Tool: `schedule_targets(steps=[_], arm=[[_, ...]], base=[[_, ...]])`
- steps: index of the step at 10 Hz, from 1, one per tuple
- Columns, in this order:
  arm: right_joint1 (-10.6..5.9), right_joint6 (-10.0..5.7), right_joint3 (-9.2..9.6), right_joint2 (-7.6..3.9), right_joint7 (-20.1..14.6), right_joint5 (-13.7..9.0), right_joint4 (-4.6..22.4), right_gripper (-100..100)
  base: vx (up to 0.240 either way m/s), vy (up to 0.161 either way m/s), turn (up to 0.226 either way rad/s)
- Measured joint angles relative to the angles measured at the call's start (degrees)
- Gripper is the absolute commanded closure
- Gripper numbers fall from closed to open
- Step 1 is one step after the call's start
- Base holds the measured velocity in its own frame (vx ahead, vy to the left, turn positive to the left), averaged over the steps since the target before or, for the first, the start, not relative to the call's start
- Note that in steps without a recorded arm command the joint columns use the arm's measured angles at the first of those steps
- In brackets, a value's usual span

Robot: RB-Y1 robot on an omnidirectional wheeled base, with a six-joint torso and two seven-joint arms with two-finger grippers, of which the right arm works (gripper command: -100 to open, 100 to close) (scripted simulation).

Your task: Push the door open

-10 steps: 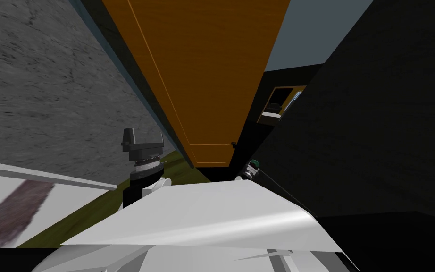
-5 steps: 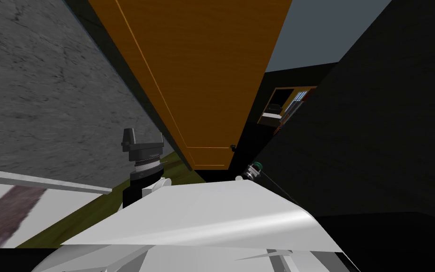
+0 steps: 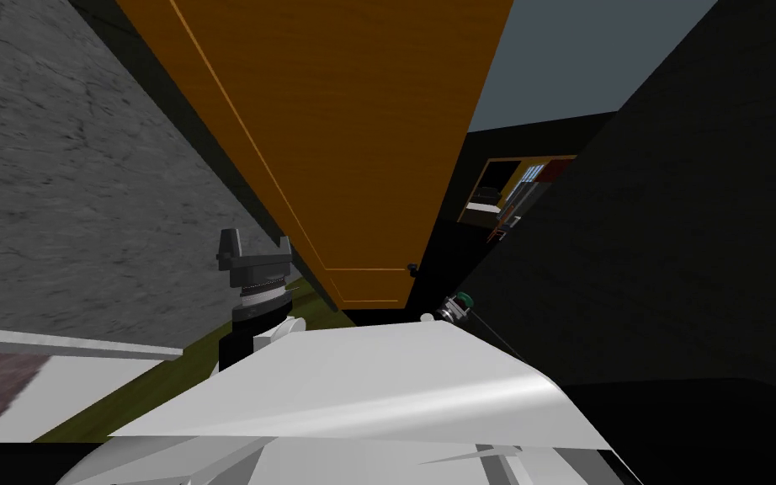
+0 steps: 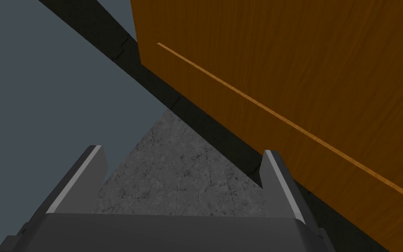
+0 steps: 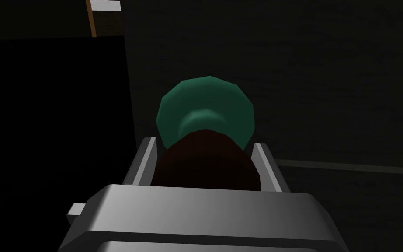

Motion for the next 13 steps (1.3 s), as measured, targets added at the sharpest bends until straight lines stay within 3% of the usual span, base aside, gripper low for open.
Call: schedule_targets(steps=[2, 5, 7, 10, 13], arm=[[-1.13, -0.77, -0.98, -1.06, -0.28, -1.27, 1.89, 100], [-2.07, -2.59, -2.57, -1.49, 1.26, -2.92, 1.11, 100], [-1.76, -2.99, -3.49, -2.15, 1.88, -3.80, 0.27, 100], [-2.42, -4.81, -4.46, -2.13, 1.83, -4.85, 1.66, 100], [-2.20, -5.40, -5.51, -2.22, 2.56, -5.97, 0.71, 100]], base=[[0.005, -0.223, 0.176], [0.006, -0.153, 0.099], [-0.001, -0.063, 0.019], [0.001, -0.067, 0.095], [0.009, -0.064, 0.029]])
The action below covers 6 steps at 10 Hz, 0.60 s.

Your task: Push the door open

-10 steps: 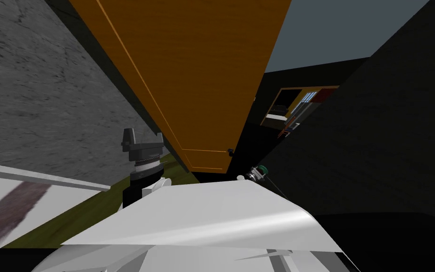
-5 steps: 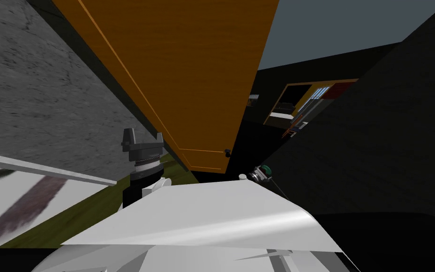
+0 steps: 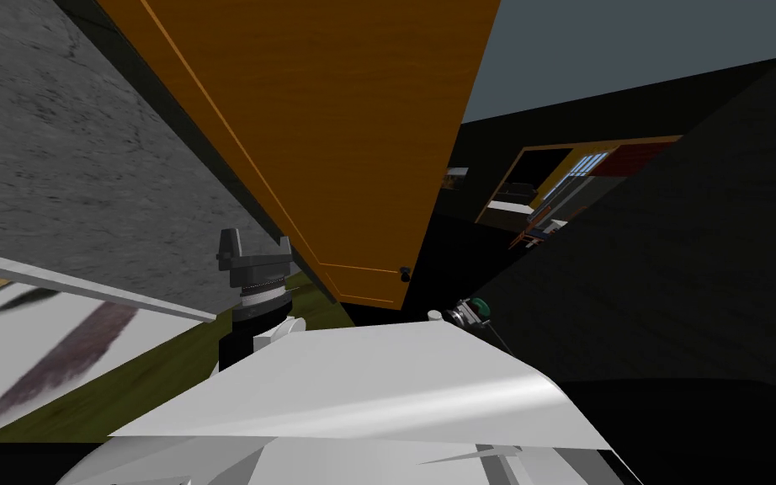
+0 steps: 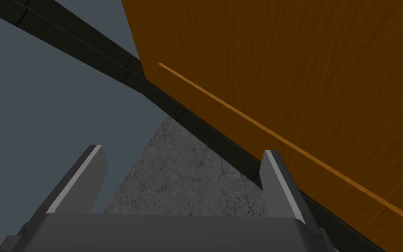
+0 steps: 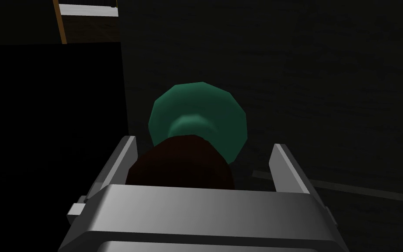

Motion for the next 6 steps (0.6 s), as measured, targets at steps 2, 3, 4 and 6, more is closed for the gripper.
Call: schedule_targets(steps=[2, 3, 4, 6], arm=[[-0.54, -0.74, -0.57, -0.48, -0.30, -0.50, 0.90, 100], [-1.50, -1.32, -0.86, -0.78, -0.50, -0.68, 2.21, 100], [-1.50, -1.64, -1.18, -0.68, -0.28, -1.04, 2.02, 100], [-2.14, -2.98, -2.09, -0.76, -0.38, -1.92, 3.30, 100]], base=[[-0.004, -0.043, 0.042], [0.001, -0.038, 0.057], [0.017, -0.070, 0.077], [-0.001, -0.090, 0.089]])
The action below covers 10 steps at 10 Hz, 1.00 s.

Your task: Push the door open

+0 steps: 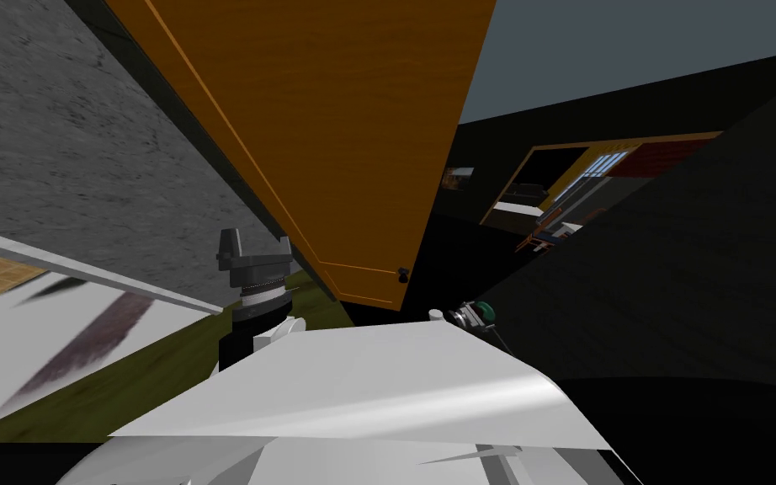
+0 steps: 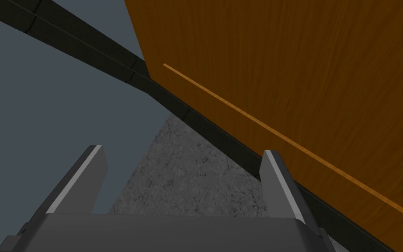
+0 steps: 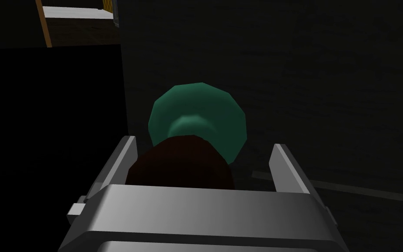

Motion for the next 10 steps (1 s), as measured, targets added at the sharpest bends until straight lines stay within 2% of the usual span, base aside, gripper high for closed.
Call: schedule_targets(steps=[1, 2, 3, 4, 6, 8, 9, 10], arm=[[-0.06, -0.12, -0.72, -0.17, 0.43, -0.79, -0.47, 100], [-0.63, -0.51, -1.03, -0.55, 0.35, -0.99, 0.30, 100], [-0.07, -0.73, -1.30, 0.04, 1.05, -1.30, -1.23, 100], [-0.65, -1.35, -1.49, 0.00, 1.11, -1.40, -0.47, 100], [-0.38, -2.44, -2.17, 0.77, 1.69, -2.09, -1.17, 100], [-2.51, -4.11, -3.41, -0.53, -0.27, -3.18, 3.49, 100], [-2.51, -4.34, -3.72, -0.47, -0.08, -3.47, 3.16, 100], [-1.84, -4.24, -3.74, -0.20, 0.44, -3.47, 1.81, 100]], base=[[0.004, -0.078, 0.013], [0.000, -0.090, 0.050], [0.011, -0.065, 0.013], [0.017, -0.042, 0.064], [0.009, -0.070, 0.076], [0.014, -0.090, 0.031], [0.013, -0.040, 0.005], [0.014, -0.077, 0.075]])
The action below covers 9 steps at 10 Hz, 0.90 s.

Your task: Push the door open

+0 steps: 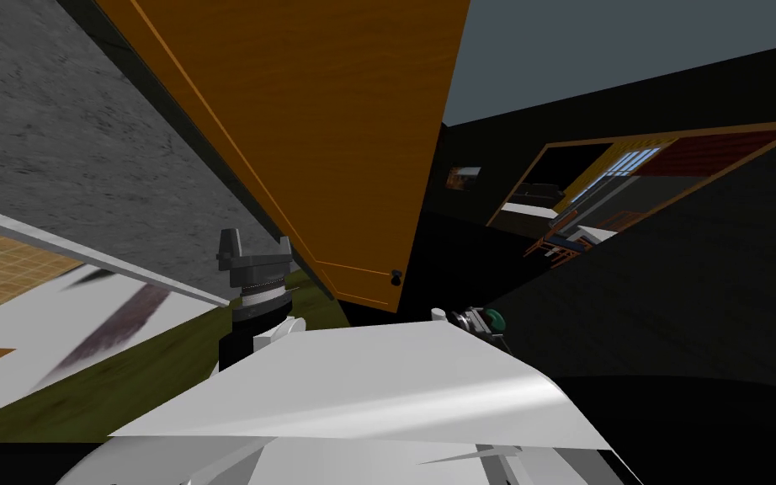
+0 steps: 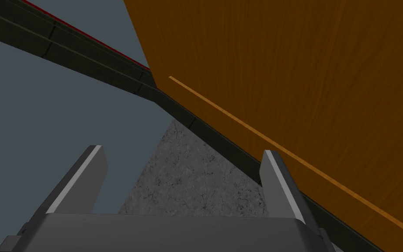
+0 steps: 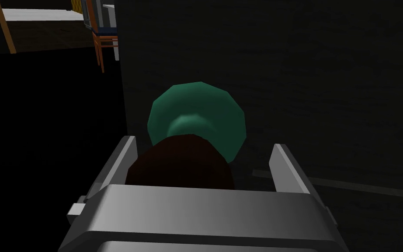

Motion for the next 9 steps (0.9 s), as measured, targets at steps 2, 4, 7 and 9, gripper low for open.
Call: schedule_targets(steps=[2, 4, 7, 9], arm=[[-0.13, -0.74, -0.98, 0.35, 0.77, -0.99, -0.25, 100], [0.05, -1.27, -1.62, 0.66, 1.21, -1.61, -1.02, 100], [-0.83, -2.66, -2.98, 0.69, 1.28, -2.87, 0.49, 100], [-1.21, -3.92, -3.83, 1.32, 1.64, -3.64, 0.67, 100]], base=[[0.022, -0.082, 0.036], [0.016, -0.057, 0.018], [0.026, -0.093, 0.043], [0.056, -0.138, 0.025]])
